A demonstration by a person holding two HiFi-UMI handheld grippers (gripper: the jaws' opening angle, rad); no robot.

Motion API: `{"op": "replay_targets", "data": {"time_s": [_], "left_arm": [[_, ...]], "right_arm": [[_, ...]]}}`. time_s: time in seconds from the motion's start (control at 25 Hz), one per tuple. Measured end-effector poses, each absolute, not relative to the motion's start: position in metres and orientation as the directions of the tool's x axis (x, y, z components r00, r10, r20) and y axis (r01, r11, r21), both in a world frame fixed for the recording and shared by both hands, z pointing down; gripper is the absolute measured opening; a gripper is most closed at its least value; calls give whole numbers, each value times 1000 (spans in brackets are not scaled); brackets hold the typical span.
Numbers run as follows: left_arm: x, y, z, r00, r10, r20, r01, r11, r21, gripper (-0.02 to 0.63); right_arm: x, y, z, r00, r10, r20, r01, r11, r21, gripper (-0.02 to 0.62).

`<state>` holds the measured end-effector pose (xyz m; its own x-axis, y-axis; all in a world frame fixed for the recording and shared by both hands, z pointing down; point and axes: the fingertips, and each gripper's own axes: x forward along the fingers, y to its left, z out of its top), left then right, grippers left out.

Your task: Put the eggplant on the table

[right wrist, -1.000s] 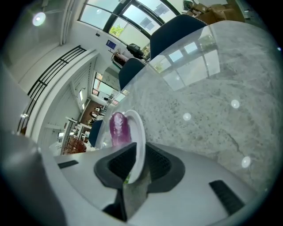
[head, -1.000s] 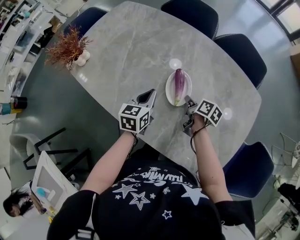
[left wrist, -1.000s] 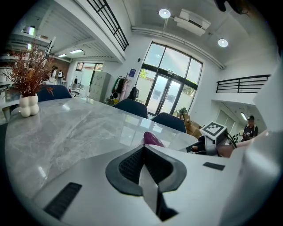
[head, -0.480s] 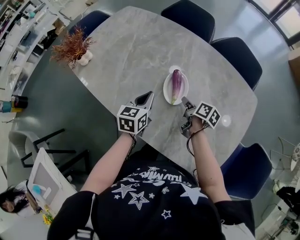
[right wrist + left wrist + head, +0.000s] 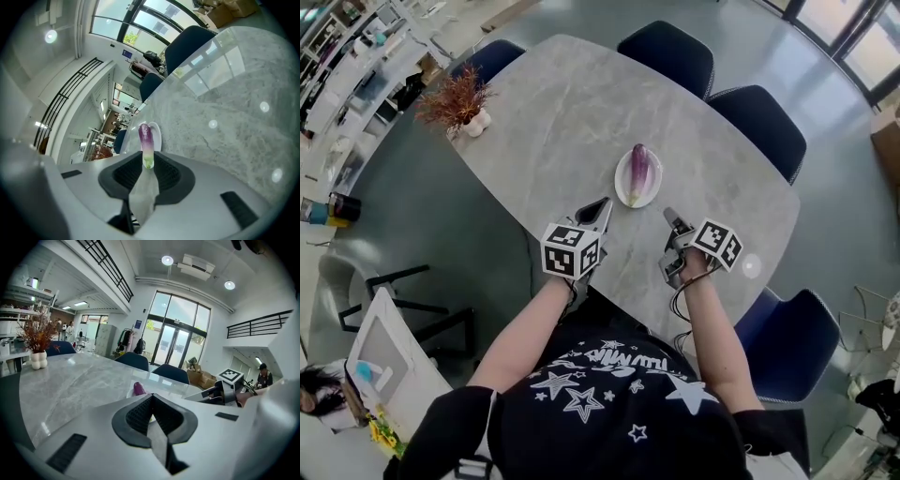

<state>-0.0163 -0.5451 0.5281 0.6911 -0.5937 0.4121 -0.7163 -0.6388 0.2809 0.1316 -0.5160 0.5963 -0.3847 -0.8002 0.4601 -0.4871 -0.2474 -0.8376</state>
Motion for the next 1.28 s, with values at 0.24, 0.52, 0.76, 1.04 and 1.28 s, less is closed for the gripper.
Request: {"op": "replay_targets", "data": {"time_s": [0.24,0.52,0.76,1.04,1.28], "left_arm": [[2,-507,511,684,-624,378,-726,-630,275,8],[10,-466,498,664,-656,358,-746,-616,254,8],[4,-435,487,644,-683,345,-763,-603,231,8],[3,-390,492,615,-701,360,-787,-574,227,8],[2,-353,500,589,-716,375,-808,-539,240,8]], "right_arm": [[150,-484,579,-406,-806,431,-495,-202,-845,80],[159,-448,563,-441,-798,411,-515,-150,-844,46],[155,-424,545,-487,-790,372,-523,-77,-849,6],[154,-386,534,-547,-773,322,-515,8,-857,6],[154,-353,547,-579,-743,335,-503,3,-864,6]]}}
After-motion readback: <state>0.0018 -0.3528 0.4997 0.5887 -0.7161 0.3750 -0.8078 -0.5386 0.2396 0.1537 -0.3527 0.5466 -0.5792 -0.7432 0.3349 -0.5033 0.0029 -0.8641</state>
